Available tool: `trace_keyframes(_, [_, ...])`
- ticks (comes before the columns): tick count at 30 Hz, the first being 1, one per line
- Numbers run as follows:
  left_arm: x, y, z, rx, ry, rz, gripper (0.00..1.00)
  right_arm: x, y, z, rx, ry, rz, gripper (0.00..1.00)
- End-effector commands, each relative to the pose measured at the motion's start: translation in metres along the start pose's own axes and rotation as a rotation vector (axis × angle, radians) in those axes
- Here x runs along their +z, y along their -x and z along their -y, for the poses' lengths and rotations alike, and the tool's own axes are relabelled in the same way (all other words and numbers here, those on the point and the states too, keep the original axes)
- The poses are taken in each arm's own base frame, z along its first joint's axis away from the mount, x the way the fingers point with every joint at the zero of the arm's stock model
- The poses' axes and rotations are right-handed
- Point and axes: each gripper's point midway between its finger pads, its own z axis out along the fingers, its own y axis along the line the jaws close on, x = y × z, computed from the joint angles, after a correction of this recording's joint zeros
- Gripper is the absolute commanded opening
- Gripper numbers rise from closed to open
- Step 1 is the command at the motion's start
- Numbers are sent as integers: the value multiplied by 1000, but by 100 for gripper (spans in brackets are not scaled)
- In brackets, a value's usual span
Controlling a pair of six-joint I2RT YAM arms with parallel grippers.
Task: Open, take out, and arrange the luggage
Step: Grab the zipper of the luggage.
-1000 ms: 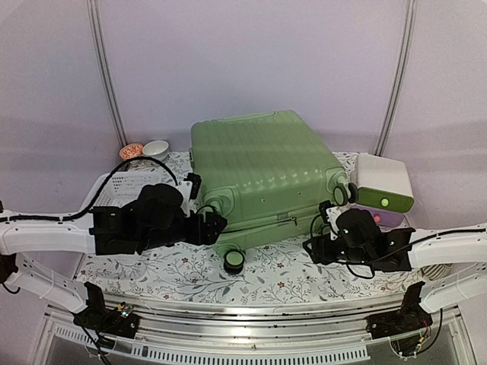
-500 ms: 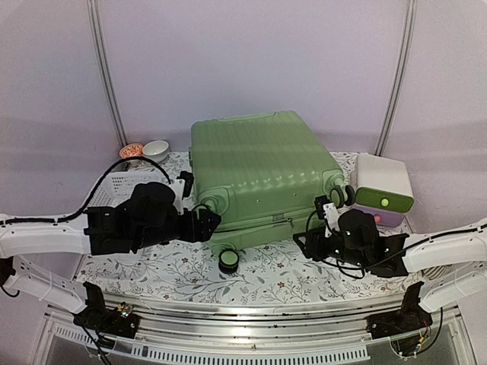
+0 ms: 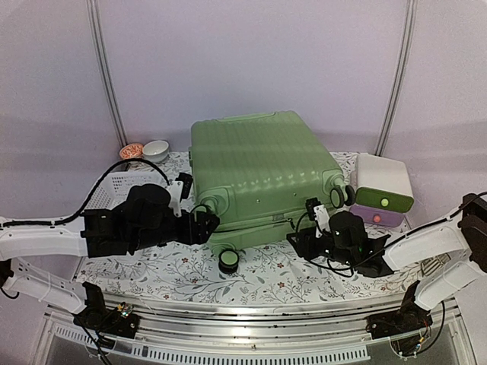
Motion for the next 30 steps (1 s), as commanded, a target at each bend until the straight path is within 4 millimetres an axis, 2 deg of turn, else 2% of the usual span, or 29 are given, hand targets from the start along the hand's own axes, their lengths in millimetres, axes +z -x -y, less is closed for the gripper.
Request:
trace_keyframes(1, [-1,4,-18,1,58,27,76,5,13,-1,28,26,54,50])
trace_keyframes(8, [-1,5,-19,6,61,33,76,9,8,5,56,59,37,49])
trace_keyframes(14, [0,5,-17,6,55,28,76,21,6,5,56,80,9,48])
trace_keyframes(17, [1,5,-17,6,53,27,76,27,7,1,53,90,3,45])
trace_keyframes(21, [0,6,-18,9,59,29,76,29,11,0,50,87,12,29])
trace_keyframes(23, [-1,7,-19,10,64,33,75,25,14,4,54,68,27,16])
trace_keyframes(25, [-2,7,-21,9,71,35,76,19,18,10,62,39,48,7])
trace_keyframes(26, [-2,8,-21,10,71,36,75,15,19,14,66,19,57,4])
trace_keyframes(30, [-2,8,-23,10,75,38,67,1,16,30,67,-59,57,3])
